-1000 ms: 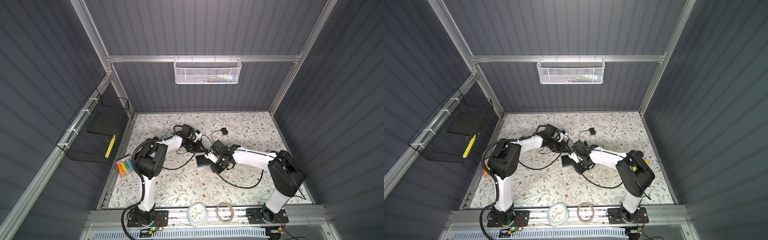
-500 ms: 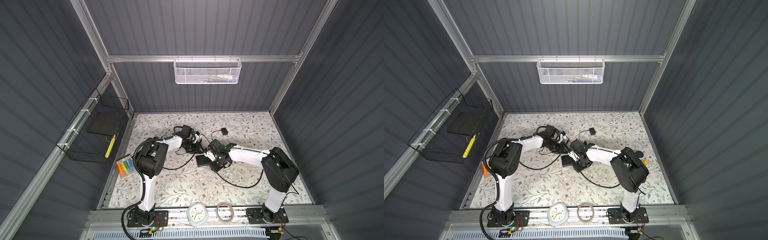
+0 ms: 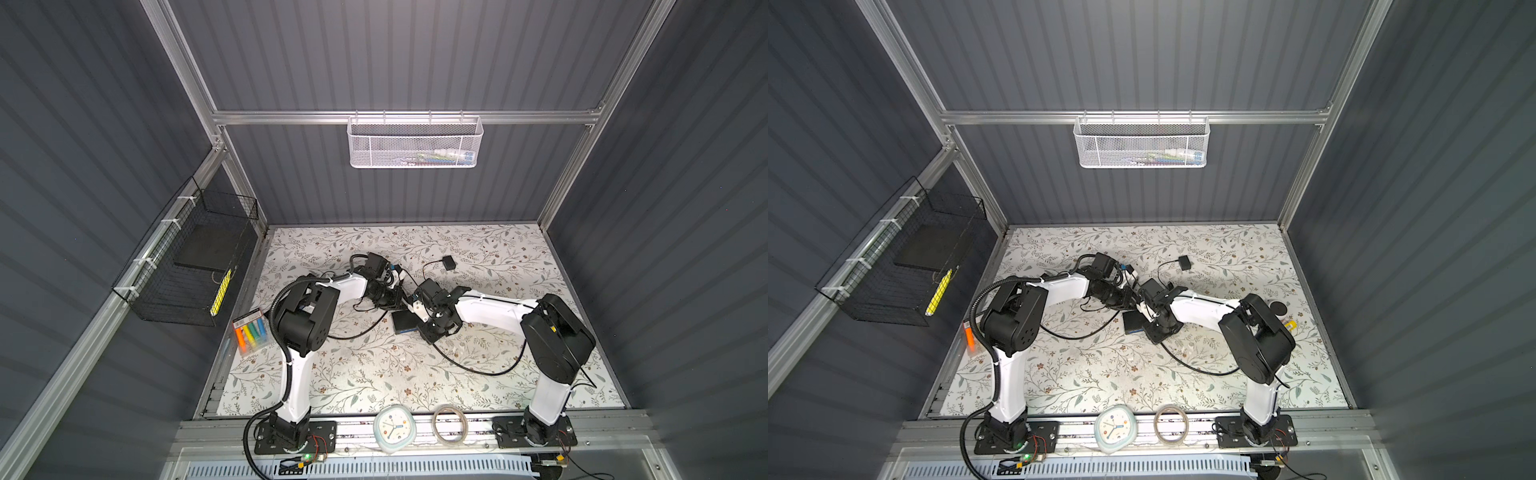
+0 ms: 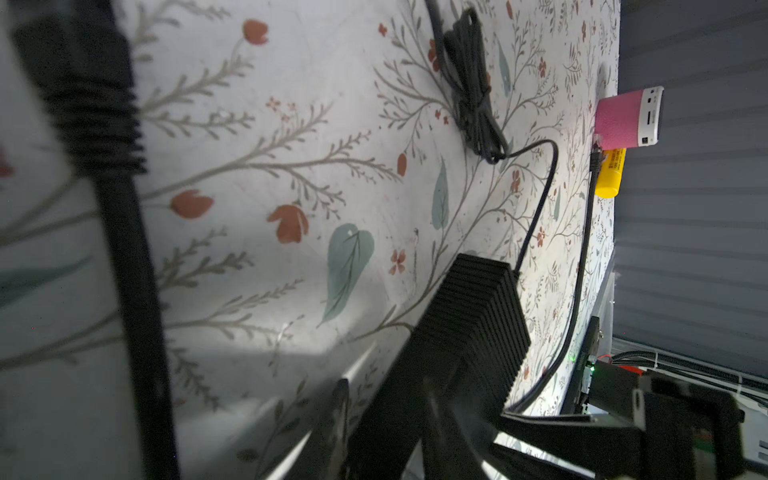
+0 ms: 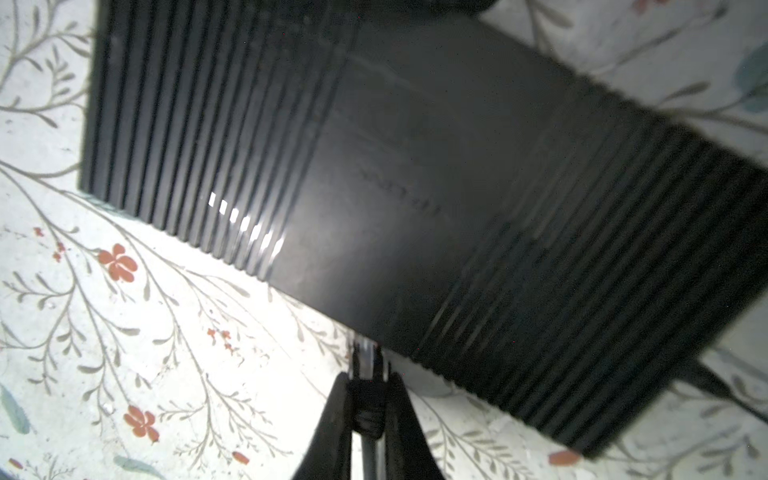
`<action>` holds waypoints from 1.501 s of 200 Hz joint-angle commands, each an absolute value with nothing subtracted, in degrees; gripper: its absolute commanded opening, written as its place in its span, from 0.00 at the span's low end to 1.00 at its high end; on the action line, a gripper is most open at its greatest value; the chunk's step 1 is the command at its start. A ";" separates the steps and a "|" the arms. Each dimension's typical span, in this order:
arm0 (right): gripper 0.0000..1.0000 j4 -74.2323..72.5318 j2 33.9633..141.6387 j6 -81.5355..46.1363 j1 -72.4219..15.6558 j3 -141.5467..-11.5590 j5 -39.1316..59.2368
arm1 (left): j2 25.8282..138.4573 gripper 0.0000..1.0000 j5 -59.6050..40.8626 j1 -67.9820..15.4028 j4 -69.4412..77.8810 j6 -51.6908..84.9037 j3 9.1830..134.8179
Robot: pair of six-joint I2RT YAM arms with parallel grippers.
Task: Insert the plug into the switch port
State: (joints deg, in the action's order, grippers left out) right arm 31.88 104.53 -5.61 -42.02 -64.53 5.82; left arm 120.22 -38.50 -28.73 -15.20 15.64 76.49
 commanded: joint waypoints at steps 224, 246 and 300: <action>0.00 27.85 103.89 -4.17 -38.28 -65.39 7.88 | 119.80 0.28 -42.47 -32.58 -12.39 18.81 71.72; 0.00 28.15 104.49 -2.64 -38.19 -66.28 9.05 | 120.24 0.28 -42.87 -32.86 -12.29 18.81 71.90; 0.00 30.03 104.93 -0.18 -37.79 -69.10 7.98 | 120.93 0.28 -43.42 -33.22 -11.59 18.99 72.16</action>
State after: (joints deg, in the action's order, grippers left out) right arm 35.24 104.51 -2.07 -38.37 -65.14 8.60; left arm 118.72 -38.74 -30.63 -8.40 18.65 72.05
